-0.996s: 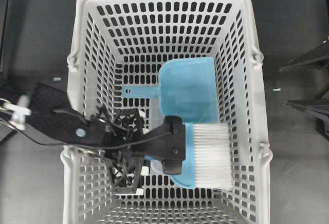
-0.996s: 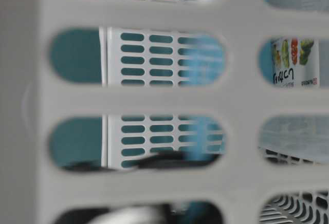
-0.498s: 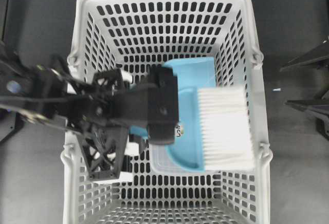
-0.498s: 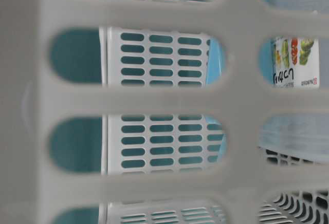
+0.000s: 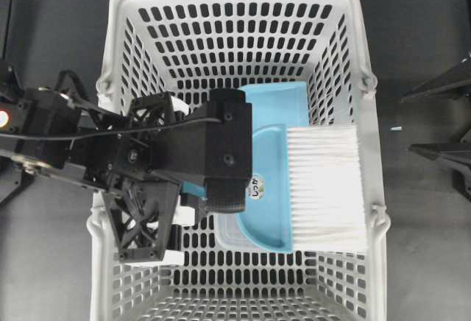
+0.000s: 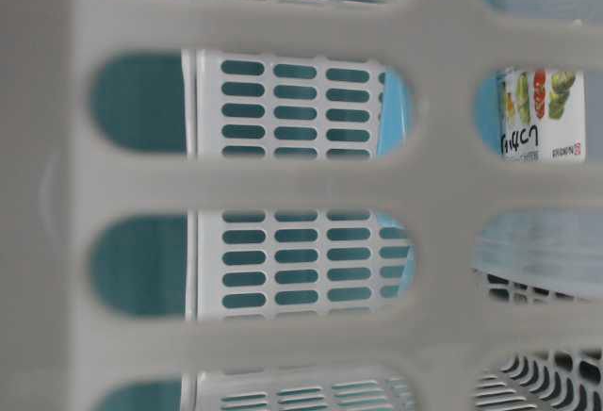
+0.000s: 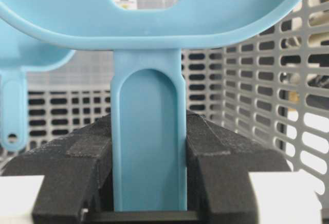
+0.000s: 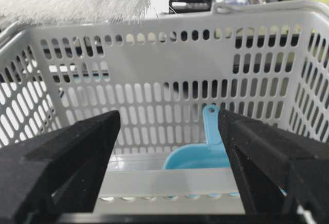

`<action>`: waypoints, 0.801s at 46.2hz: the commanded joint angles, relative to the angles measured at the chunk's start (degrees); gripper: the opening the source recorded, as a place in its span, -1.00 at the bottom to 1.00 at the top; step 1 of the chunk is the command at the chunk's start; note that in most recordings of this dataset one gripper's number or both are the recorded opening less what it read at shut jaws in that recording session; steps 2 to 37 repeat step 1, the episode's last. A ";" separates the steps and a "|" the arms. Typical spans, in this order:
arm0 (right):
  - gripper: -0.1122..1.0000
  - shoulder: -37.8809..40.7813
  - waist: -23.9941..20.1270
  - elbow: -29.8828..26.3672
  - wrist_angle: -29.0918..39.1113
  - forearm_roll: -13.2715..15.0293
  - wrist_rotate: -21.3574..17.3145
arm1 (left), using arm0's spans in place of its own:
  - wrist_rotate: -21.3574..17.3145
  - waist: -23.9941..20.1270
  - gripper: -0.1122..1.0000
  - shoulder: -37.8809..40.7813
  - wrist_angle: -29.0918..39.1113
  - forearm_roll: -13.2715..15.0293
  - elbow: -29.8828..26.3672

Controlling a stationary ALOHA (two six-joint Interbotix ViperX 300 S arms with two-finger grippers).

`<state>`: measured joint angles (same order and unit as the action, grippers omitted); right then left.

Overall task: Pick up the hand brush from the shopping basket with the left arm.
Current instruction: 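Lift the gripped brush upward out of the basket with the left gripper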

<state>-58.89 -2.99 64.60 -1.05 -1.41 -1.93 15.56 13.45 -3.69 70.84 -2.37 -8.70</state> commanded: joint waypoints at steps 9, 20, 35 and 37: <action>0.53 0.26 -0.09 -0.62 -0.62 -0.18 -0.09 | -0.18 0.18 -0.38 -0.62 -0.18 -0.18 -1.32; 0.53 0.26 -0.09 -0.62 -0.62 -0.18 -0.09 | -0.18 0.18 -0.38 -0.62 -0.18 -0.18 -1.32; 0.53 0.26 -0.09 -0.62 -0.62 -0.18 -0.09 | -0.18 0.18 -0.38 -0.62 -0.18 -0.18 -1.32; 0.53 0.26 -0.09 -0.62 -0.62 -0.18 -0.09 | -0.18 0.18 -0.38 -0.62 -0.18 -0.18 -1.32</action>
